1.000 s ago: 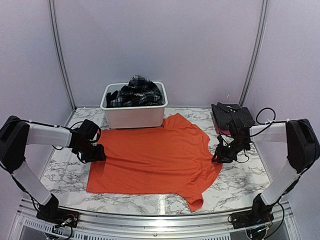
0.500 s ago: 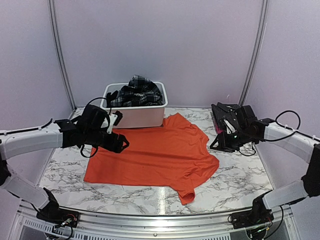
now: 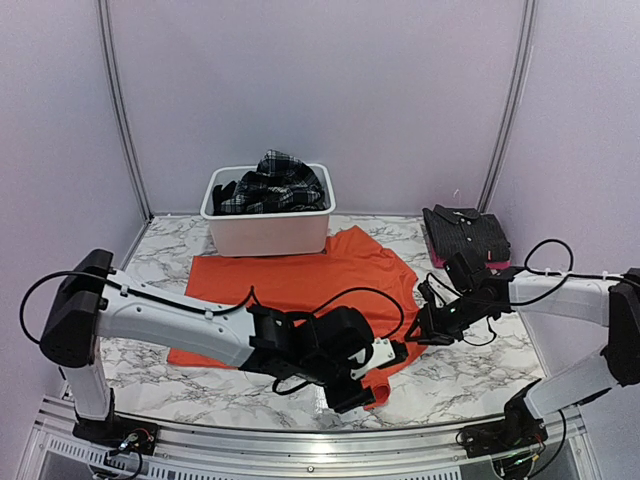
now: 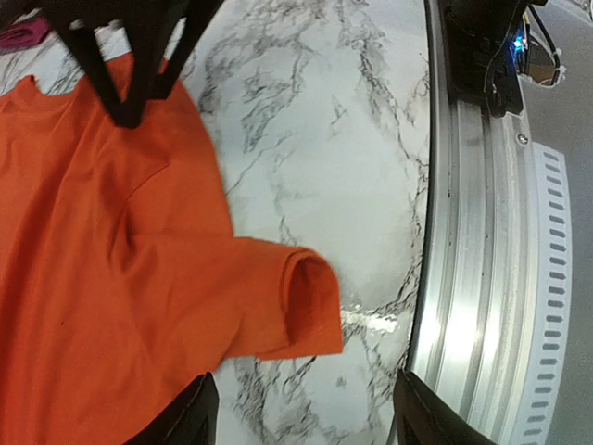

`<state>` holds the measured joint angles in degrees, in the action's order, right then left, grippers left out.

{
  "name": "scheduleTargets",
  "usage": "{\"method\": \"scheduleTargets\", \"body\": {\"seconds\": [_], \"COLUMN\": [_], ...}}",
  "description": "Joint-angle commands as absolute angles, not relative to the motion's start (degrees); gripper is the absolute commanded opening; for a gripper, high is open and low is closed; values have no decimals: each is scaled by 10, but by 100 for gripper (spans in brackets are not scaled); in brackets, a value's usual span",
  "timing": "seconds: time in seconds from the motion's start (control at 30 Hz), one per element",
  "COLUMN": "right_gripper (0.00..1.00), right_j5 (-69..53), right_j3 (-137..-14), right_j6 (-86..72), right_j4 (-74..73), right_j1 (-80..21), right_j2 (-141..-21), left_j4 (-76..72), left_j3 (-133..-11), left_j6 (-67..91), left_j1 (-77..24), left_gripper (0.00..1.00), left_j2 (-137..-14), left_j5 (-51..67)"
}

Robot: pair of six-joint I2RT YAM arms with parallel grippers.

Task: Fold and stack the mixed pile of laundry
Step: Smooth out the flattened T-shirt at the center of the board.

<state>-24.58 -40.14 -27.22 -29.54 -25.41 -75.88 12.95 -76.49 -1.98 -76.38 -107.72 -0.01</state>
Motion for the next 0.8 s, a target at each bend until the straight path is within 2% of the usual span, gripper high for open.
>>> {"method": "scheduleTargets", "body": {"seconds": [0.0, 0.17, 0.3, 0.43, 0.63, 0.77], "right_gripper": [38, 38, 38, 36, 34, 33], "right_j5": [-229, -213, -198, -171, -149, -149], "right_j3": [-394, -382, -375, -370, -362, -363], "right_j6": [-282, -274, -273, -278, -277, -272], "right_j4": [-258, -241, -228, -231, -244, -247], "right_j1": [-260, -260, -260, -258, -235, -214], "right_j2": [-775, -794, -824, -845, -851, -850], "left_j4": [150, 163, 168, 177, 157, 125], "left_j3": [-839, -887, -893, -888, -797, -714], "left_j6": [-49, -54, -53, -51, -15, -34], "left_j1": [-794, -803, -797, -783, -739, -722], "left_gripper": [68, 68, 61, 43, 0, 0], "left_j2": [-1141, -1195, -1210, -1211, -1140, -1103], "left_j5": [-65, -130, -181, -212, -185, -172]}}
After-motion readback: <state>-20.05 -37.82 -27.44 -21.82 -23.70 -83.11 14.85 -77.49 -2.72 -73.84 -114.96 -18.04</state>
